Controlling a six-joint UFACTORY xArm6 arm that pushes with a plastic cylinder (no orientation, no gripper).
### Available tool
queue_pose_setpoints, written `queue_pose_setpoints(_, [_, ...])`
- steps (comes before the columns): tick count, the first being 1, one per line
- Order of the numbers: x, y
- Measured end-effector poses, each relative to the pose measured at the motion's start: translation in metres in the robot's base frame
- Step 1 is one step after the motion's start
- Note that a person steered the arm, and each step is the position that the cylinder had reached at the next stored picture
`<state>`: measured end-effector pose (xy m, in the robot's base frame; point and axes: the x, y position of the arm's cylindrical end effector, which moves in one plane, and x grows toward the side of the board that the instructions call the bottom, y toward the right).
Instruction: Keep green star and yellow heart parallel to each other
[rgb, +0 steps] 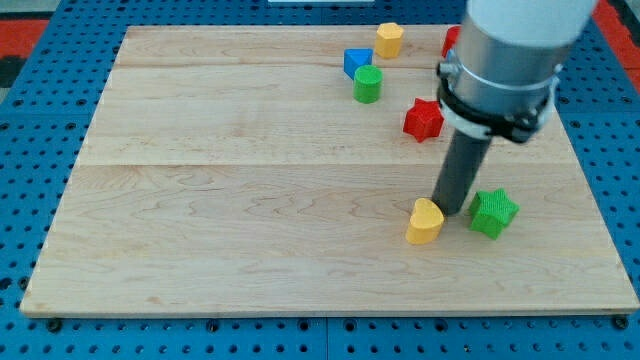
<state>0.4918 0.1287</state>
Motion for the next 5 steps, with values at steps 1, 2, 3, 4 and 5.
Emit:
queue_pose_setpoints(1, [-0.005, 0.014])
queue_pose_setpoints(2, [-0.015, 0.029])
queue_pose_setpoints(3, [-0.021, 0.041])
queue_pose_setpoints(4, [-0.009, 0.04])
queue_pose_setpoints(5, [0.03, 0.025])
